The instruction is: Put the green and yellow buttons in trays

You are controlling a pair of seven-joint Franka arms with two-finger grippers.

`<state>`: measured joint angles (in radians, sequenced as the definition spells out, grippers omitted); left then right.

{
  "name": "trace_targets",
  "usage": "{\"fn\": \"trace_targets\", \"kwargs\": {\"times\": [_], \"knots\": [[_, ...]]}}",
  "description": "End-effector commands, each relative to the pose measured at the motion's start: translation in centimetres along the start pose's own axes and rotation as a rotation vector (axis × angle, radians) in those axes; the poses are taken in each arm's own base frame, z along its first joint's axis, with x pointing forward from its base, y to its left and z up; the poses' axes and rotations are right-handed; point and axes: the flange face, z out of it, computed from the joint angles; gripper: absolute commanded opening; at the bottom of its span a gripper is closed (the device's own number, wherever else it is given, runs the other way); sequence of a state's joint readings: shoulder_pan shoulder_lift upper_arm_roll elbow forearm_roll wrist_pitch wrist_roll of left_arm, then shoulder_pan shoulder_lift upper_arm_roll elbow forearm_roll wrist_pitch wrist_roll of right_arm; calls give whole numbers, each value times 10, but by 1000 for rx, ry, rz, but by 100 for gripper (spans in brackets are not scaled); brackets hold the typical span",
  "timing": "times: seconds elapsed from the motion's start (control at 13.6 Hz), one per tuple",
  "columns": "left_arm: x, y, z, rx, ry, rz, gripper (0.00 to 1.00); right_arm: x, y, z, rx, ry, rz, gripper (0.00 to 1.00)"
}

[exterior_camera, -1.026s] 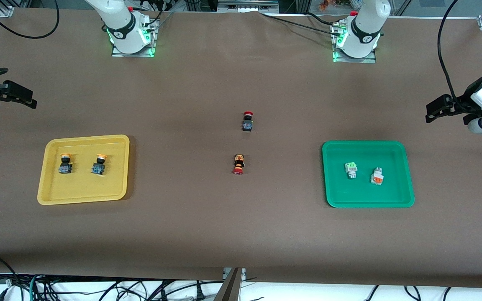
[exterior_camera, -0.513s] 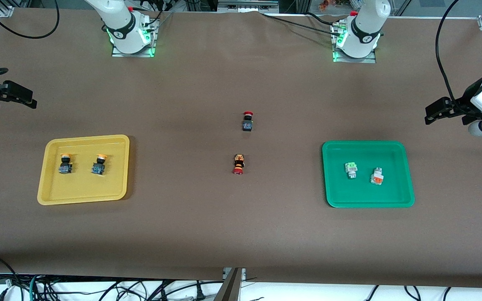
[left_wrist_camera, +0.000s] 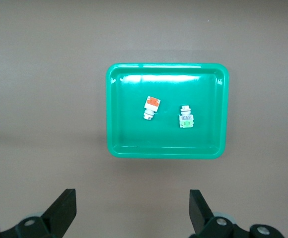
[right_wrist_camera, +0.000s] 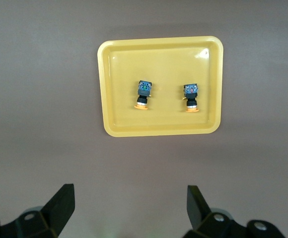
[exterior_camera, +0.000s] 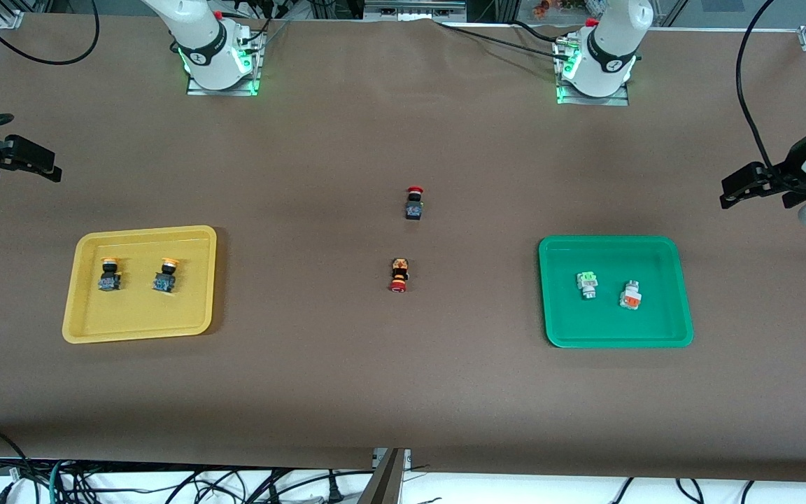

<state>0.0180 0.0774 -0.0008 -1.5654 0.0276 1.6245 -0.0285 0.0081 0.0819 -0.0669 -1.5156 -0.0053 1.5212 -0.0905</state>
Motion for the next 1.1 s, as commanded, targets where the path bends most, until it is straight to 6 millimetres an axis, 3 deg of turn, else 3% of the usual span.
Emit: {"fn": "trace_targets", "kwargs": {"times": [0.0,1.03], "knots": [[-4,3,-11,-48,25,-69,100,2,1,-6,17,10,3,100],[0,4,-7,-45,20,-67,100,2,1,-6,17,10,3,100]]}}
